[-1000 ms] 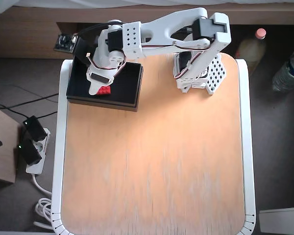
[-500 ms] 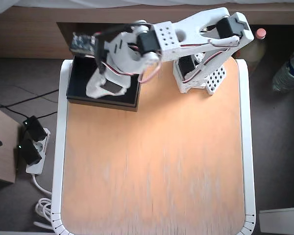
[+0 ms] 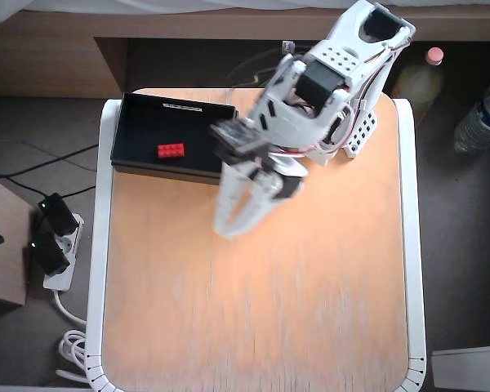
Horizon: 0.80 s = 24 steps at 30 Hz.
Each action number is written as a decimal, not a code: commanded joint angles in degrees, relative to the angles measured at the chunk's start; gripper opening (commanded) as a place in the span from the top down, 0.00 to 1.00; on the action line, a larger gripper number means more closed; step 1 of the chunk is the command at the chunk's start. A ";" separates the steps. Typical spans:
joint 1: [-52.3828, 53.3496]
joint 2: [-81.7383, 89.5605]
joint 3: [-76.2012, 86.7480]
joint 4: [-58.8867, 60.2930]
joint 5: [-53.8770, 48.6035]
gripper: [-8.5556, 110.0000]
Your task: Grasp a lego block and put it in the bin.
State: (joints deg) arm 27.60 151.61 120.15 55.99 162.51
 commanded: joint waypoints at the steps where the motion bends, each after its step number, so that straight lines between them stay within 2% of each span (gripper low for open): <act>1: -7.21 11.07 10.11 -10.11 2.99 0.93; 10: -16.17 24.87 31.03 -13.01 5.19 0.93; 24: -24.61 30.85 38.50 -13.01 5.36 0.93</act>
State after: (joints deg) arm 4.39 179.65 158.47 45.18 167.61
